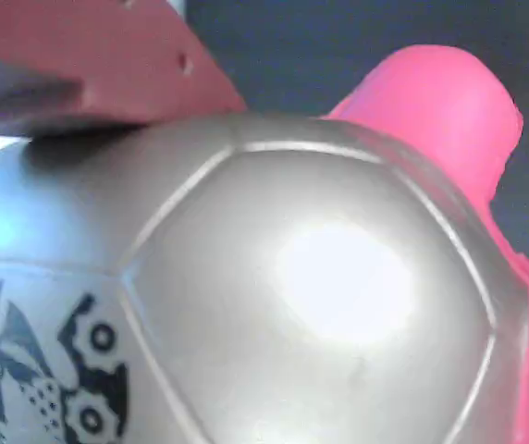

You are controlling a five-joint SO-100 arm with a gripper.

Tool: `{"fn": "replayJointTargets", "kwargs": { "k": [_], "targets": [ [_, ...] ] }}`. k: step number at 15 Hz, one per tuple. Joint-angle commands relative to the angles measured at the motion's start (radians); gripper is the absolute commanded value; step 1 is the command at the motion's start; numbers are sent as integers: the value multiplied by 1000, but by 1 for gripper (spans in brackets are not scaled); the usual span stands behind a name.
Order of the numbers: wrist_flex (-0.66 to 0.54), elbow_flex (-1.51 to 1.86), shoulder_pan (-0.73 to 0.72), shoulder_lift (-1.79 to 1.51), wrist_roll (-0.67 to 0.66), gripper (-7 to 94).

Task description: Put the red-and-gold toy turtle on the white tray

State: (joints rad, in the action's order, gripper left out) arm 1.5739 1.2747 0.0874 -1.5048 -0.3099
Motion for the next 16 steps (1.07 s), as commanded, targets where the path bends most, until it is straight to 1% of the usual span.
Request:
{"fn": "replayJointTargets", "kwargs": {
  "k": [1, 2, 5, 7, 9, 11, 14, 16],
  "targets": [
    [28, -133, 195, -69, -41, 0],
    [46, -164, 247, -41, -46, 0],
    [51, -195, 393, 31, -60, 0],
    [51, -195, 445, 86, -71, 0],
    [41, -190, 466, 155, -75, 0],
    [-18, -153, 480, 189, -77, 0],
    [-192, -11, 494, 201, -77, 0],
    [-213, 38, 503, 189, -80, 0]
  ]
}}
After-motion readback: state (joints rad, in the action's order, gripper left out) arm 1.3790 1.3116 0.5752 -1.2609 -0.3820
